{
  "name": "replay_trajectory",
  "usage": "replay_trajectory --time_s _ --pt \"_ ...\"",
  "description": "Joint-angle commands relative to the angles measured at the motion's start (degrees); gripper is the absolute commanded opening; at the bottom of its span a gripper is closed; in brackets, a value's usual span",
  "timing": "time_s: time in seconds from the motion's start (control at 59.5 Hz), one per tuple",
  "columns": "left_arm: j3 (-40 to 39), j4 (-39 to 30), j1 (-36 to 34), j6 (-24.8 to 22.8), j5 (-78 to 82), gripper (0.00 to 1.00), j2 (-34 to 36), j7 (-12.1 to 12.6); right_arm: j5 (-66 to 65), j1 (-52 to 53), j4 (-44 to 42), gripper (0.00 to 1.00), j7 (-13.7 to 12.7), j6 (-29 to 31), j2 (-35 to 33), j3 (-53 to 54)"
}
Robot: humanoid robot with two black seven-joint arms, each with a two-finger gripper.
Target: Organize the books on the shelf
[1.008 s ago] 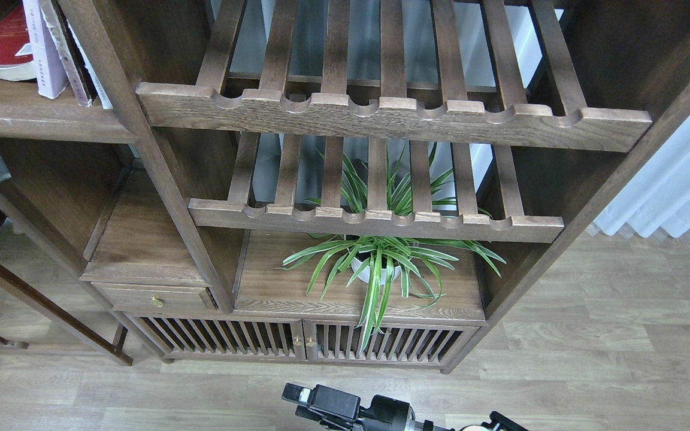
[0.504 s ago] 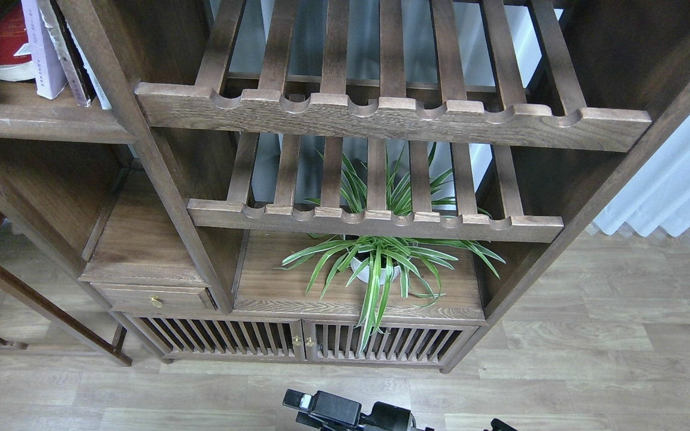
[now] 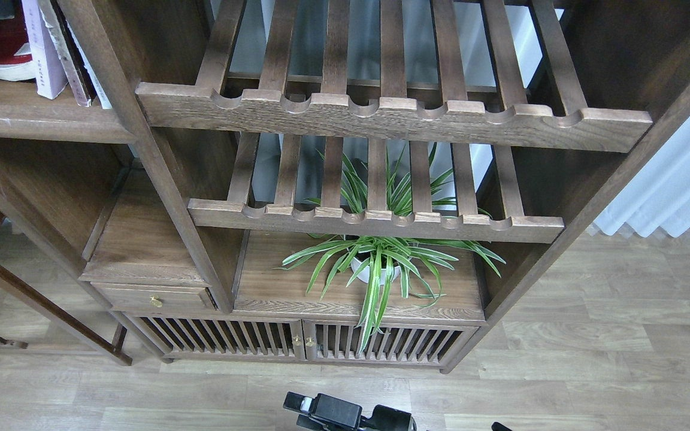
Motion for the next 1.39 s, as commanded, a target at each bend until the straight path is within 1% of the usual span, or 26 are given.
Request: replay_trajectory --time_s 0.0,0.151,0.185,0.386,0.47,0.638,0.84,0.907,0.924,0.957,1.058,1.159,1.377 --pt "3.8 3.5 -4.2 0.0 0.0 0.03 -0.7 0.0 0.0 -0.2 0.0 1.00 0.0 0.0 0.0 0.0" --pt "6.7 7.2 -7.7 0.0 0.0 0.04 -1.4 0.0 0.1 -0.2 0.0 1.00 0.0 0.0 0.0 0.0" --pt "8.3 9.7 -9.6 0.0 0.0 0.04 -2.3 0.0 0.1 -0.2 0.0 1.00 0.0 0.0 0.0 0.0" --pt "11.2 13.2 -12.1 0.0 0.0 0.05 -4.0 0.0 0.1 -0.3 0.1 1.00 0.0 0.0 0.0 0.0" --pt "11.4 13.3 -12.3 0.0 0.0 0.06 -4.4 0.0 0.1 -0.9 0.1 1.00 0.0 0.0 0.0 0.0" --pt "12.3 13.3 -11.5 0.0 -0.7 0.10 -4.7 0.0 0.1 -1.0 0.1 1.00 0.0 0.0 0.0 0.0" --pt "13.1 13.2 -11.2 0.0 -1.1 0.17 -4.9 0.0 0.0 -1.0 0.1 1.00 0.0 0.0 0.0 0.0" --pt "13.1 13.0 -10.7 0.0 -1.5 0.23 -5.0 0.0 0.1 -1.0 0.1 1.00 0.0 0.0 0.0 0.0" --pt "13.1 12.9 -10.5 0.0 -1.7 0.27 -5.0 0.0 0.1 -1.0 0.1 1.00 0.0 0.0 0.0 0.0" --pt "13.1 12.8 -10.3 0.0 -1.8 0.31 -5.0 0.0 0.1 -1.0 0.1 1.00 0.0 0.0 0.0 0.0" --pt "12.5 12.1 -9.0 0.0 -3.6 0.37 -4.9 0.0 0.1 -1.0 0.1 1.00 0.0 0.0 0.0 0.0" --pt "12.2 11.3 -8.3 0.0 -5.9 0.38 -4.4 0.0 0.1 -1.0 0.1 1.00 0.0 0.0 0.0 0.0" --pt "11.9 9.8 -6.3 0.0 -8.1 0.39 -2.8 0.0 0.1 -1.1 0.1 1.00 0.0 0.0 0.0 0.0"
